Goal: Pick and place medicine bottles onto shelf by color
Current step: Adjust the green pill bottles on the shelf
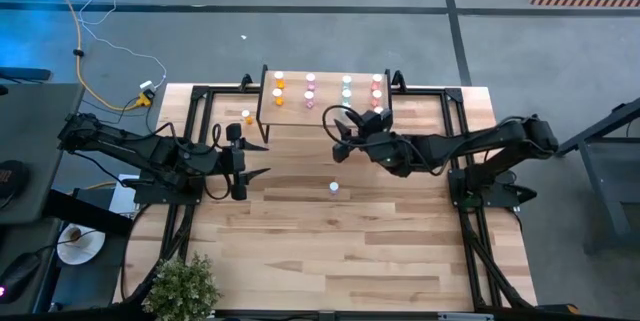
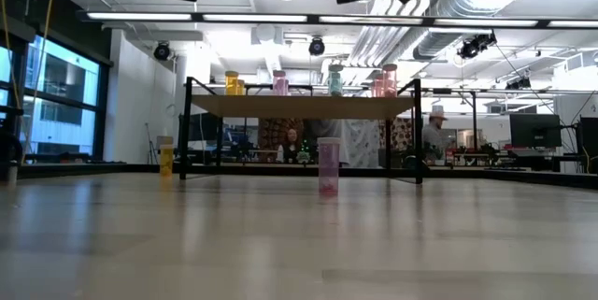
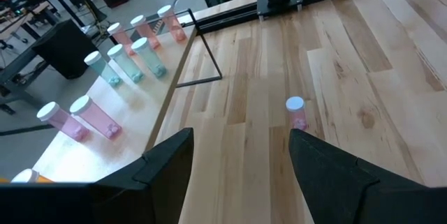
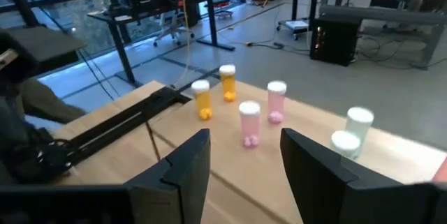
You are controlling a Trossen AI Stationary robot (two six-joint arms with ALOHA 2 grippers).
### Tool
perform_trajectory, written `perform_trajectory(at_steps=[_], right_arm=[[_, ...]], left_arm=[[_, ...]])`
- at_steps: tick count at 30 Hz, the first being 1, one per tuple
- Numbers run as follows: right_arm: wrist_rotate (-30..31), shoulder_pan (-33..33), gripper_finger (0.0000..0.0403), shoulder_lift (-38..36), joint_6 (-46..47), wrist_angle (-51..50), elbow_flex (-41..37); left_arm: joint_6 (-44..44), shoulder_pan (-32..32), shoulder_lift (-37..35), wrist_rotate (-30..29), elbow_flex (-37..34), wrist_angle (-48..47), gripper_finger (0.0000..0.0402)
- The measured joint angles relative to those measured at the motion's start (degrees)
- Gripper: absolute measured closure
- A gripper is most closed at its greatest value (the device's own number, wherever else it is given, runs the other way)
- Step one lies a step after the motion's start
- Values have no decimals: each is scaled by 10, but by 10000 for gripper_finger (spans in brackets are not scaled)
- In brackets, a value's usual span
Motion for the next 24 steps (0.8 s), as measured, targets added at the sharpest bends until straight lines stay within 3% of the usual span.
perform_trajectory(at_steps=[6, 12, 17, 24], right_arm=[[3, -7, 238, 30, -5, -96, 61], [4, -27, 238, 34, 146, -215, 74], [-21, -39, 238, 35, 196, -230, 74], [-89, -65, 238, 36, 181, -222, 74]], left_arm=[[0, 0, 0, -1, 0, 0, 177], [0, 0, 0, -2, 0, 0, 177], [0, 0, 0, -2, 0, 0, 177], [0, 0, 0, -2, 0, 0, 177]])
